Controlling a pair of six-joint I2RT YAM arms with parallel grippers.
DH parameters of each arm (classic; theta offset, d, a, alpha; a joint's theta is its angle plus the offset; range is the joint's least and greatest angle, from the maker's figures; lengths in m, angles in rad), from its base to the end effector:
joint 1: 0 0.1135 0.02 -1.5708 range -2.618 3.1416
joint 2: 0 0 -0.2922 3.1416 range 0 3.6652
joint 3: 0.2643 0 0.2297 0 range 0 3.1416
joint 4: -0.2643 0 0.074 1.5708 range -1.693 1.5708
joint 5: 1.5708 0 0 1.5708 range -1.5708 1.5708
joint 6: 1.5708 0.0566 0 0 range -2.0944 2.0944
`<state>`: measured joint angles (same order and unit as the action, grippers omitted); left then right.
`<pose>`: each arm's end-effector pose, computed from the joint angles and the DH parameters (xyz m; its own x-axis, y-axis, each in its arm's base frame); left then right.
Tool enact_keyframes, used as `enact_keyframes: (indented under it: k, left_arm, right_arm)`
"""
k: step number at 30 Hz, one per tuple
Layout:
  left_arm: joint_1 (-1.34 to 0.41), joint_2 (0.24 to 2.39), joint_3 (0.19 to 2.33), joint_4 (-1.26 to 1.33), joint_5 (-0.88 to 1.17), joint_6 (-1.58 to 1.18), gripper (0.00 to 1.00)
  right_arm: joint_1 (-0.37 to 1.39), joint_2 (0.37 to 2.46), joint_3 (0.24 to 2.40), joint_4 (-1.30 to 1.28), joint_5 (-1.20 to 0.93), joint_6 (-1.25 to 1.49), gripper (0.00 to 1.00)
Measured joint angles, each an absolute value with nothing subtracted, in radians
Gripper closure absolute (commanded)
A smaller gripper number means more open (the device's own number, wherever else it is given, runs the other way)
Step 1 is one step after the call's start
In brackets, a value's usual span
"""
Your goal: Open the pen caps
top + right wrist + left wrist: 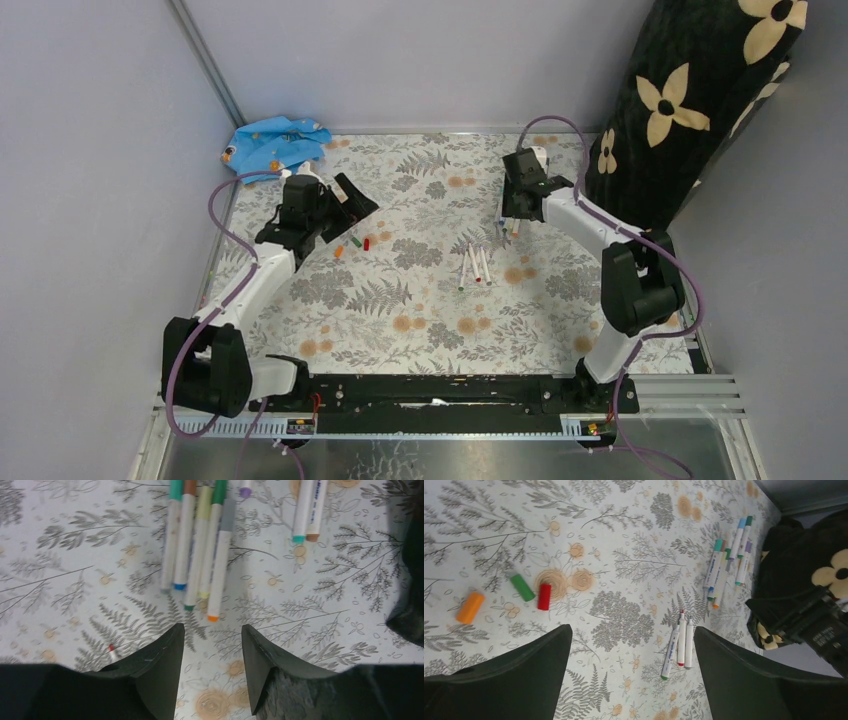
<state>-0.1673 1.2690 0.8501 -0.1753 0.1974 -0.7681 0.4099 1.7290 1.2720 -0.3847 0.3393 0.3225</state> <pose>0.2618 -0.0555 0.2846 -0.6218 -0.5859 -0.5197 -0.1508 0.7407 -0.6547 0.3527 0.1327 0.2631 -0.7034 0.0202 -0.7105 0.0533 0.9983 -0.0243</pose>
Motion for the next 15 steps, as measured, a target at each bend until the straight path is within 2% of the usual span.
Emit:
enact_keyframes:
  k: [6, 15]
  left_arm:
    - [-0.179, 1.279, 0.869, -0.148, 0.225, -0.769, 0.01]
    - [-0.185, 1.31, 0.87, -0.127, 0.23, -0.774, 0.01]
  right_arm:
    - [0.33, 1.796, 1.272, -0.373, 0.303, 0.309, 0.48]
    - [0.313, 1.904, 1.279, -0.353, 0.241, 0.302, 0.5]
